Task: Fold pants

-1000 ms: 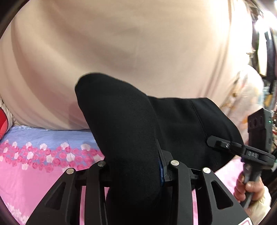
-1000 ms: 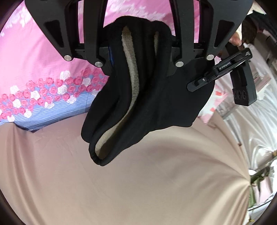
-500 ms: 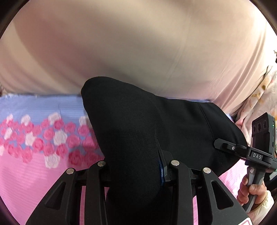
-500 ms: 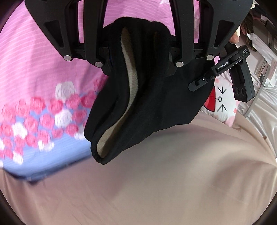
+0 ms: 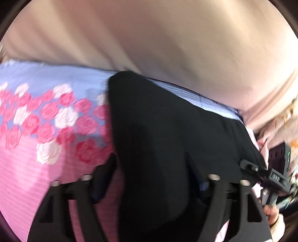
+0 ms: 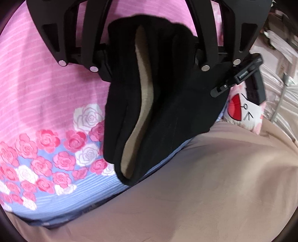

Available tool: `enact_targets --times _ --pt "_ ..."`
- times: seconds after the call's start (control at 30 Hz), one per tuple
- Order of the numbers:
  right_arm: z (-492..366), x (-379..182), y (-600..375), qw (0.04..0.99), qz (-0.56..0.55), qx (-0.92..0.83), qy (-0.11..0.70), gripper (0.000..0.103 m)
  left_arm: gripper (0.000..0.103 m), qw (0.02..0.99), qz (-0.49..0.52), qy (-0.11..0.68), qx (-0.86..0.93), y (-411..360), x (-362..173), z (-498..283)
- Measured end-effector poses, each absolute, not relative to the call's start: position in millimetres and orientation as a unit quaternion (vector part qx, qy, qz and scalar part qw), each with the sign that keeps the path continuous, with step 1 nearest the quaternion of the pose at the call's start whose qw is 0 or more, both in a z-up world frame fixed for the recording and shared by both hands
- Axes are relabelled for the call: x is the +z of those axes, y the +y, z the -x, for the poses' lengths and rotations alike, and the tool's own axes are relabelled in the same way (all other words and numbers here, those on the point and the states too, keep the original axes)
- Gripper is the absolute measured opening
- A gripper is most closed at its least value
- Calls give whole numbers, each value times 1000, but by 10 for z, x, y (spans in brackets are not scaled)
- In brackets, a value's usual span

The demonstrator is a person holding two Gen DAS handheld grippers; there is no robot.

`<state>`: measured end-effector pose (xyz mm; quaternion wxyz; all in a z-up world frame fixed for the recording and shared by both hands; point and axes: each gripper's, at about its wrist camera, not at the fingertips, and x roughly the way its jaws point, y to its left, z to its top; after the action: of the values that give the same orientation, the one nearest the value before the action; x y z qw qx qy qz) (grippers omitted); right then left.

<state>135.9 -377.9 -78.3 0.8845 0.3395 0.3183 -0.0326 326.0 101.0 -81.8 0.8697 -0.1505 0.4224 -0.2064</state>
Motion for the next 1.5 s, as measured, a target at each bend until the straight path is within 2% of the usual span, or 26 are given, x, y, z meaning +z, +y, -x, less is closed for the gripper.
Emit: enact_targets --times 0.1,0.17,0.2,0.27,0.3,0.37,0.43,0.5,0.53,0.57,0.63,0.7,0.73,0.77,0.9,1.0,1.03,1.13,1.23,1.3,1.33,1.4,1.5 --pt "-955 -526 -3843 895 -324 -86 294 67 75 865 187 422 -199 1398 -687 -3091" --pt "-537 -191 -3798 913 -286 -145 253 68 69 895 167 395 -124 1698 -405 -2840" --pt "-372 8 -3719 924 -257 -163 231 68 69 911 151 375 -87 1794 -231 -2710" --pt "-267 368 -3491 944 -203 -169 201 57 69 939 132 312 -64 1846 234 -2447" --pt "-311 497 -3373 949 -184 -165 194 55 69 948 123 288 -65 1778 418 -2378" --pt "-602 669 -3081 961 -156 -137 185 46 73 955 109 262 -89 1433 684 -2323" --pt "-1039 589 -2882 962 -138 -114 207 41 73 946 107 277 -130 1020 650 -2454" --pt "-1397 385 -2809 957 -135 -106 232 41 73 929 99 327 -144 697 374 -2711" --pt "-1598 213 -2802 953 -131 -110 250 41 71 920 91 354 -140 560 143 -2869" --pt "-1689 105 -2822 950 -128 -115 262 41 63 918 86 367 -124 508 0 -2926" --pt "-1832 -153 -2956 939 -134 -128 290 40 61 914 77 387 -97 487 -323 -3049" --pt "-1848 -378 -3161 929 -150 -143 308 19 62 915 75 387 -89 583 -491 -3093" --pt "-1827 -448 -3238 925 -154 -147 313 2 63 918 62 383 -89 615 -537 -3082" --pt "-1792 -504 -3338 924 -167 -146 312 0 65 920 40 379 -88 593 -567 -3079" --pt "-1703 -564 -3476 926 -190 -120 303 0 68 929 -46 360 -73 476 -705 -3017" --pt "-1584 -436 -3386 925 -178 -135 307 1 68 926 -16 370 -73 603 -623 -3000" --pt "-1463 -302 -3272 931 -169 -135 295 6 65 924 -2 376 -62 657 -503 -2937" --pt "-1229 -66 -2907 944 -141 -100 281 6 68 922 56 373 -91 783 -272 -2656" --pt "-1259 -144 -2508 941 -82 -84 316 4 71 910 23 405 -90 613 -438 -2499" --pt "-1292 -438 -2566 921 -52 -126 365 1 79 908 -9 413 -78 573 -630 -2460" --pt "-1242 -533 -2663 919 -70 -121 368 0 83 904 9 419 -87 665 -707 -2445" --pt "-1051 -504 -2830 919 -134 -105 354 0 83 890 62 439 -107 861 -688 -2428" --pt "-877 -293 -2758 927 -119 -118 335 6 82 896 53 429 -103 924 -585 -2371"
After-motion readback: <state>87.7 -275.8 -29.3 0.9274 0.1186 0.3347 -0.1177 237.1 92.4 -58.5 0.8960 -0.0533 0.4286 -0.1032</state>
